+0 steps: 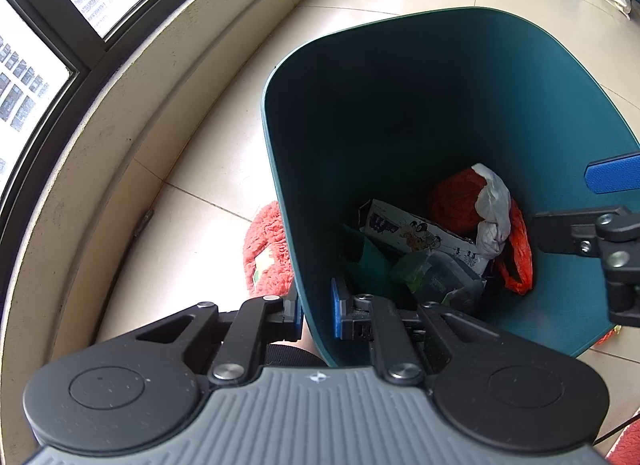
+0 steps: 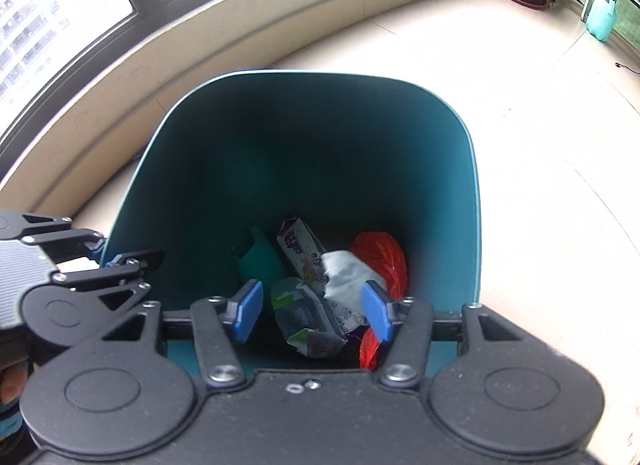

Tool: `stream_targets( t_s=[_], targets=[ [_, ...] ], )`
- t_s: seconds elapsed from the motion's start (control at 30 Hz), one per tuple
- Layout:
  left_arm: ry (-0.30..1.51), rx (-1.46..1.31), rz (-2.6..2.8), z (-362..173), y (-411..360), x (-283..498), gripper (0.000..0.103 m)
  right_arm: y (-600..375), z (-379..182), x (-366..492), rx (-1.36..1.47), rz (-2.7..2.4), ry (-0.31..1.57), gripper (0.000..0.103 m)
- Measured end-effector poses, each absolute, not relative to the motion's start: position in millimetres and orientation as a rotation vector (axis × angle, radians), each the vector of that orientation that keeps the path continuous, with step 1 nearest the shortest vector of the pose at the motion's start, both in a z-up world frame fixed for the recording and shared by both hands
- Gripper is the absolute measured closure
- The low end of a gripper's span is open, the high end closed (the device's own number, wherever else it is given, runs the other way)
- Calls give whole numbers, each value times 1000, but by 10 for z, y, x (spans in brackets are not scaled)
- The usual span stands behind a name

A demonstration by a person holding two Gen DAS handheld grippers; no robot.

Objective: Collect trash
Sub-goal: 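Lift the white cloth into the bin and open the right tool, then lower the right tool to the red snack wrapper and grasp it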

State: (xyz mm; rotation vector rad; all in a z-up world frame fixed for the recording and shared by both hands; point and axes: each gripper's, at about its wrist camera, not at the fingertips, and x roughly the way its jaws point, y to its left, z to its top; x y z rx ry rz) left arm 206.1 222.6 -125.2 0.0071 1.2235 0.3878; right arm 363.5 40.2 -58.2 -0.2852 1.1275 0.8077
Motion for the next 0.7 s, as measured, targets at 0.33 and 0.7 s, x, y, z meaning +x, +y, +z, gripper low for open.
stream_targets(
  t_s=[0.33, 0.7],
  targets=[
    [1227, 12, 401, -1256, 2191, 2084, 90, -340, -213, 3593, -164, 800, 1069, 40],
    [1229, 14, 412, -1254, 2185, 2083, 90, -1264, -707, 3848, -77, 604, 1149, 27]
  ],
)
